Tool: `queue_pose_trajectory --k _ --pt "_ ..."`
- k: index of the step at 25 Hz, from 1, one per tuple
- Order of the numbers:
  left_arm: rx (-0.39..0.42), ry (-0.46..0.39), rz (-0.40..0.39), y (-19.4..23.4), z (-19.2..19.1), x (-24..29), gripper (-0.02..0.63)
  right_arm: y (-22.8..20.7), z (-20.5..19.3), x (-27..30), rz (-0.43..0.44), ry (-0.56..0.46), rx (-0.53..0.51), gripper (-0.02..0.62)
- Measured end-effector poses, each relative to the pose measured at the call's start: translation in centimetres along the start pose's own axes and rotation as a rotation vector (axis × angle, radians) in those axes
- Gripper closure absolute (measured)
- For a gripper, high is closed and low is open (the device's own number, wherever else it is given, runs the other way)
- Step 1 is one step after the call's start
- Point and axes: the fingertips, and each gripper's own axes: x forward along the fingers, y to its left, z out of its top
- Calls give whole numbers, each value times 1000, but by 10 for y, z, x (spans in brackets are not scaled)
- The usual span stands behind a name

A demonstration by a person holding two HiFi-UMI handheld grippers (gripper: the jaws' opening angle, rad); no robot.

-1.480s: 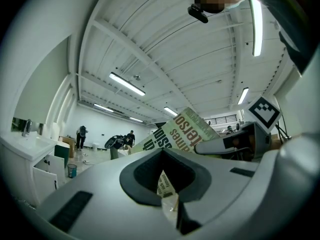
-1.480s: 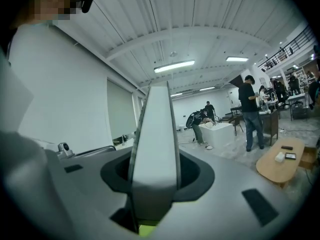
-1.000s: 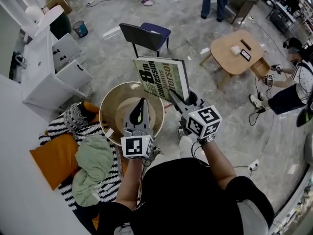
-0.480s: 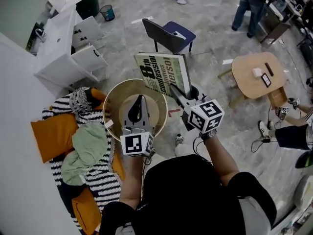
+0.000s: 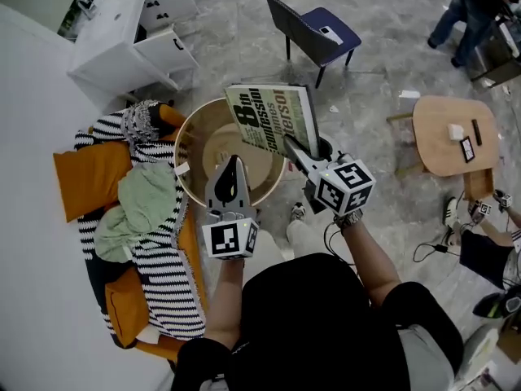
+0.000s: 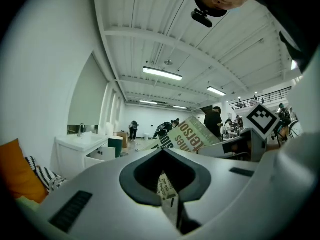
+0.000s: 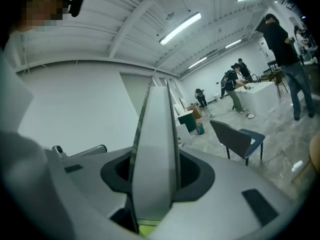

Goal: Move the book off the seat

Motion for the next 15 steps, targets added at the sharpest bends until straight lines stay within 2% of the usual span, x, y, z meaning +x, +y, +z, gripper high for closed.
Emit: queue_pose_trajectory --k 5,11,15 --pt "-22 13 50 4 -21 9 596 -24 -36 12 -6 57 51 433" --pt "-37 51 44 13 -55 29 595 -55 -67 29 -55 96 112 433" --pt "-52 61 49 34 -87 44 595 -68 -94 55 -67 114 135 433"
